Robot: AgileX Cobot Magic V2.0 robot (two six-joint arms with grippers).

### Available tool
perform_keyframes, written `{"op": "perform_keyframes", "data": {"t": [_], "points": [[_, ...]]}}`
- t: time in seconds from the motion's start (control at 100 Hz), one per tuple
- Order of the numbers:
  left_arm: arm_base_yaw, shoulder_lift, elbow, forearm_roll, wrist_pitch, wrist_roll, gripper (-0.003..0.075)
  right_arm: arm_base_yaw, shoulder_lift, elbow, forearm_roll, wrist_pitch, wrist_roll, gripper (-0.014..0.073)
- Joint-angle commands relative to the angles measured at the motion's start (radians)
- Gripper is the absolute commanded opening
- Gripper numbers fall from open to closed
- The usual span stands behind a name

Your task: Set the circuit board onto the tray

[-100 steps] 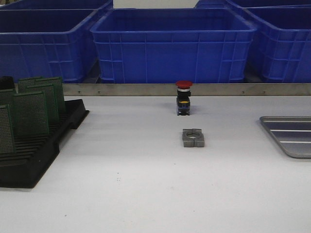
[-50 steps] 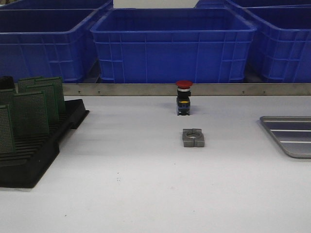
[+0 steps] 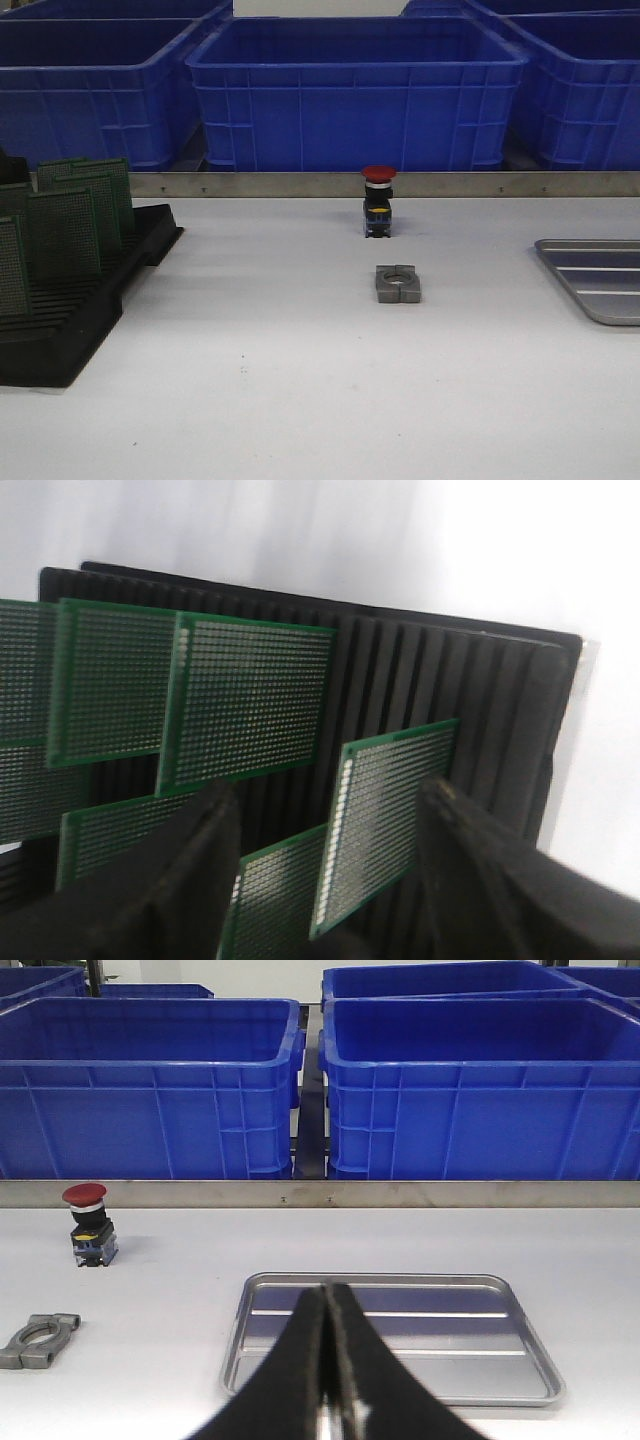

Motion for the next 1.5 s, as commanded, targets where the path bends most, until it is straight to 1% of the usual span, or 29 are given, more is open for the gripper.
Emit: {"op": "perform_keyframes", "data": {"t": [0.0, 0.36, 0.43, 0.48, 0.55, 0.67, 0.81, 1.1, 1.2, 1.34, 1.41, 1.47, 1.48, 1.49], "points": [[-0.004, -0.008, -0.031, -0.03, 0.003, -0.003, 0.0376, 0.002, -0.028, -0.013, 0.0, -0.072, -0.007, -0.0061], [-0.004, 0.08, -0.031, -0.048, 0.012, -0.003, 0.0375, 0.002, -0.028, -0.013, 0.0, -0.072, -0.007, -0.0061], [-0.004, 0.081, -0.031, -0.048, 0.026, -0.003, 0.036, 0.002, -0.028, -0.013, 0.0, -0.072, -0.007, -0.0061], [-0.004, 0.081, -0.031, -0.048, 0.042, -0.003, 0.0332, 0.002, -0.028, -0.013, 0.0, -0.072, -0.007, -0.0061], [-0.004, 0.081, -0.031, -0.048, 0.065, -0.003, 0.0268, 0.002, -0.028, -0.013, 0.0, -0.072, -0.007, -0.0061], [-0.004, 0.081, -0.031, -0.048, 0.083, -0.003, 0.0125, 0.002, -0.028, -0.013, 0.0, -0.072, -0.007, -0.0061], [-0.004, 0.081, -0.031, -0.048, 0.101, -0.003, -0.002, 0.002, -0.028, -0.013, 0.0, -0.072, -0.007, -0.0061], [-0.004, 0.061, -0.031, -0.062, 0.158, -0.003, -0.002, 0.002, -0.028, -0.013, 0.0, -0.072, -0.007, -0.0061], [-0.004, 0.044, -0.031, -0.107, 0.228, -0.003, -0.002, 0.002, -0.028, -0.013, 0.0, -0.072, -0.007, -0.0061], [-0.004, 0.035, -0.031, -0.224, 0.339, -0.003, -0.002, 0.002, -0.028, -0.013, 0.0, -0.072, -0.007, -0.0061], [-0.004, 0.035, -0.031, -0.31, 0.388, -0.003, -0.002, 0.002, -0.028, -0.013, 0.0, -0.072, -0.007, -0.0061], [-0.004, 0.035, -0.031, -0.428, 0.42, -0.003, -0.002, 0.002, -0.028, -0.013, 0.0, -0.072, -0.007, -0.0061], [-0.004, 0.035, -0.031, -0.428, 0.429, -0.003, -0.002, 0.002, -0.028, -0.013, 0.0, -0.072, -0.007, -0.0061], [-0.004, 0.035, -0.031, -0.468, 0.433, -0.003, -0.002, 0.002, -0.028, -0.013, 0.0, -0.072, -0.007, -0.0061]]}}
